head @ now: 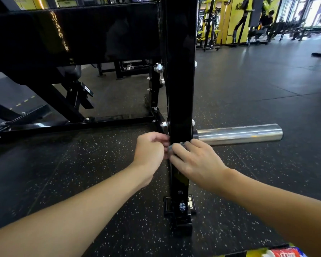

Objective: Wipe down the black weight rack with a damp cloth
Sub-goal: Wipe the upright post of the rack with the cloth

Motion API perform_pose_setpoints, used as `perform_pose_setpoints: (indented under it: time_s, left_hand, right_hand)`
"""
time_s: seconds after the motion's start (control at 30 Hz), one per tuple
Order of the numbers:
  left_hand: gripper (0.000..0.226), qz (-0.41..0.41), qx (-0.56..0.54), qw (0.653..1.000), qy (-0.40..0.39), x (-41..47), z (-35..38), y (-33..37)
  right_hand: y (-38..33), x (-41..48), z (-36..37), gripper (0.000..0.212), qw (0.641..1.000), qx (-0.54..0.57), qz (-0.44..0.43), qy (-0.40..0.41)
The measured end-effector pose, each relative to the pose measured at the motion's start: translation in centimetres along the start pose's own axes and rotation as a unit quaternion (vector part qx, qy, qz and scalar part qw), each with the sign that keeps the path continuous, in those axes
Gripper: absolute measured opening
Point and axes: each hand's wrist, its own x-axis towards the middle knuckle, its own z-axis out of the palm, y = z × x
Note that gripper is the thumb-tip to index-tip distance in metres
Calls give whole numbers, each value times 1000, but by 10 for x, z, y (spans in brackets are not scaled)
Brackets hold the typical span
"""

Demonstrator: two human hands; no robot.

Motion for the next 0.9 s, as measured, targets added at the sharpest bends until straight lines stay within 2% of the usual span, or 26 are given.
perform_pose_setpoints:
  time_s: [0.2, 0.37, 0.47, 0.57, 0.7, 0.9]
  left_hand:
    - [43, -17, 28, 999, -9, -2, 3, -14]
    - [42, -48, 4, 999, 8, -4, 11, -34]
    - [45, -62, 4, 998, -11, -8, 9, -44]
    - [45, -63, -6, 998, -20, -5, 7, -48]
    - [56, -49, 23, 998, -44, -4, -2, -50]
    - [55, -61, -3, 997, -43, -1, -3, -62]
  right_hand:
    - [4, -26, 7, 39, 997, -7, -50, -63]
    - [-9, -25, 21, 53, 995, 3, -64, -82]
    - [-7, -39, 28, 43, 993, 10, -75, -90]
    - [-21, -38, 40, 40, 993, 12, -89, -79]
    - [-23, -51, 47, 35, 990, 30, -108, -88]
    - [-36, -64, 60, 21, 982, 27, -128, -139]
